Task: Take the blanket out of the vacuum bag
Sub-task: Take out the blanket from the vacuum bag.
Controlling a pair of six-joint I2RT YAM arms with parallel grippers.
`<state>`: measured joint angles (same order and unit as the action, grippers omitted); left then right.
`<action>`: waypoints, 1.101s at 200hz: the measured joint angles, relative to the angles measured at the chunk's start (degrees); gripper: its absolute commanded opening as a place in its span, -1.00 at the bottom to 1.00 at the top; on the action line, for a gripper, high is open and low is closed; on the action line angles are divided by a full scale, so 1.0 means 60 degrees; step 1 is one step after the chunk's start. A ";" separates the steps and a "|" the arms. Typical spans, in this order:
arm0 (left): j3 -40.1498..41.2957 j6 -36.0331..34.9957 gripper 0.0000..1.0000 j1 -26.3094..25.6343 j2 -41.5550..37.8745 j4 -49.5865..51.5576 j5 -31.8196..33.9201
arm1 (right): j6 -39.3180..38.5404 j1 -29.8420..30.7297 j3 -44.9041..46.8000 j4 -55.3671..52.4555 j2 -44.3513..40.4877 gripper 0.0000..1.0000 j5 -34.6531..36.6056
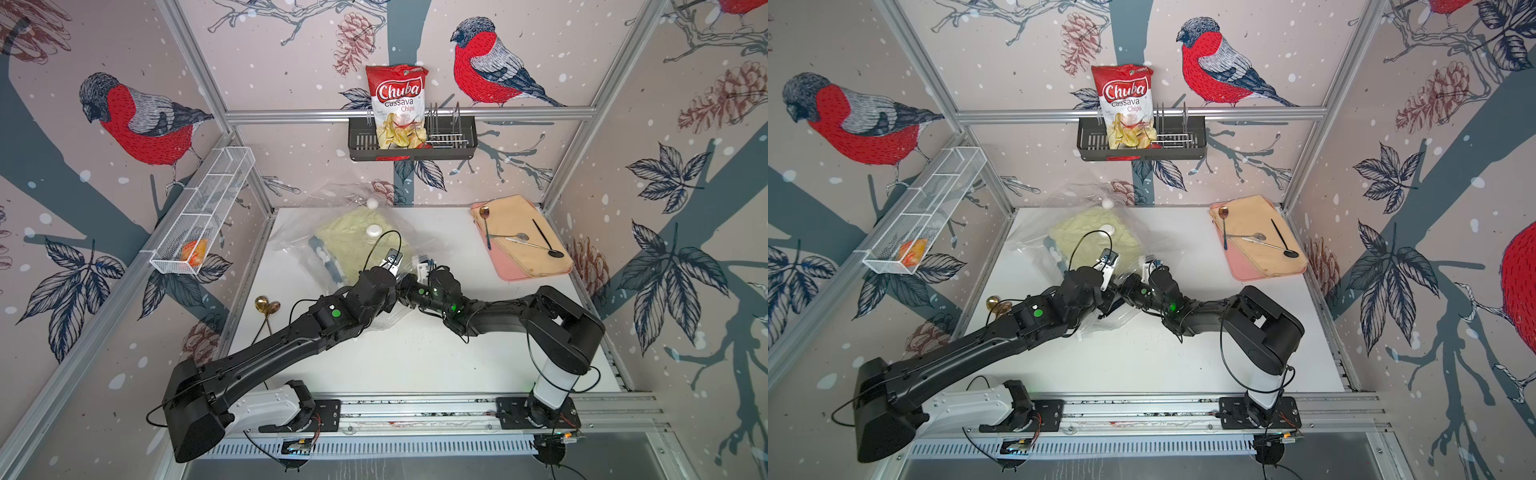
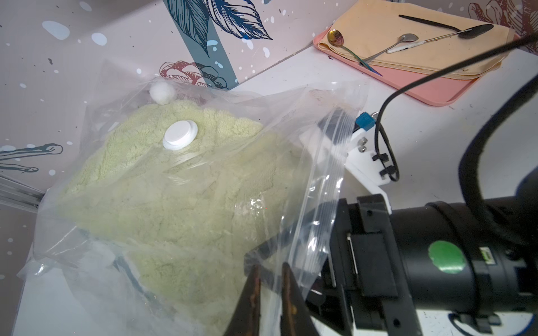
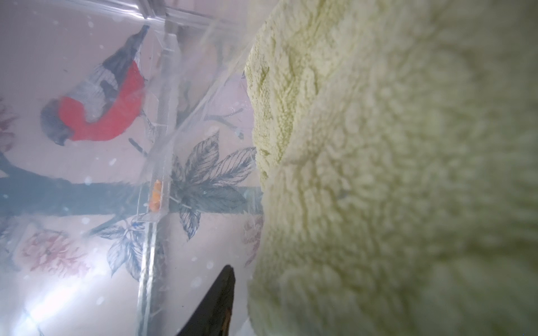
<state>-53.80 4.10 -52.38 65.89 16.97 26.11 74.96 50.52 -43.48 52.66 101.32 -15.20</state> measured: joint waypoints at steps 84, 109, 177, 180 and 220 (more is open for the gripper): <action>0.0018 0.0000 -0.68 0.0000 -0.0044 0.0000 -0.0040 | 0.0248 -0.0240 0.0699 0.0124 0.0091 0.18 0.0066; 0.0018 0.0000 -0.68 0.0000 -0.0036 0.0000 -0.0069 | 0.0248 -0.0324 0.0521 0.0120 0.0339 0.18 0.0142; -0.0004 -0.0011 -0.15 0.0000 0.0106 0.0022 -0.0295 | 0.0331 -0.0361 -0.0361 0.0200 0.1093 -0.01 0.0171; -0.0018 -0.0015 -0.08 0.0000 0.0120 0.0029 -0.0364 | 0.0339 -0.0361 -0.0357 0.0200 0.1096 -0.03 0.0171; -0.0331 -0.0186 0.39 0.0000 0.0452 0.0248 -0.1100 | 0.0499 -0.0368 -0.0248 0.0229 0.1082 -0.11 0.0171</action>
<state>-55.79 2.98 -52.38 68.60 18.46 19.51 77.95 48.31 -44.97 54.04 107.81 -14.17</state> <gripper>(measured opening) 0.662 0.451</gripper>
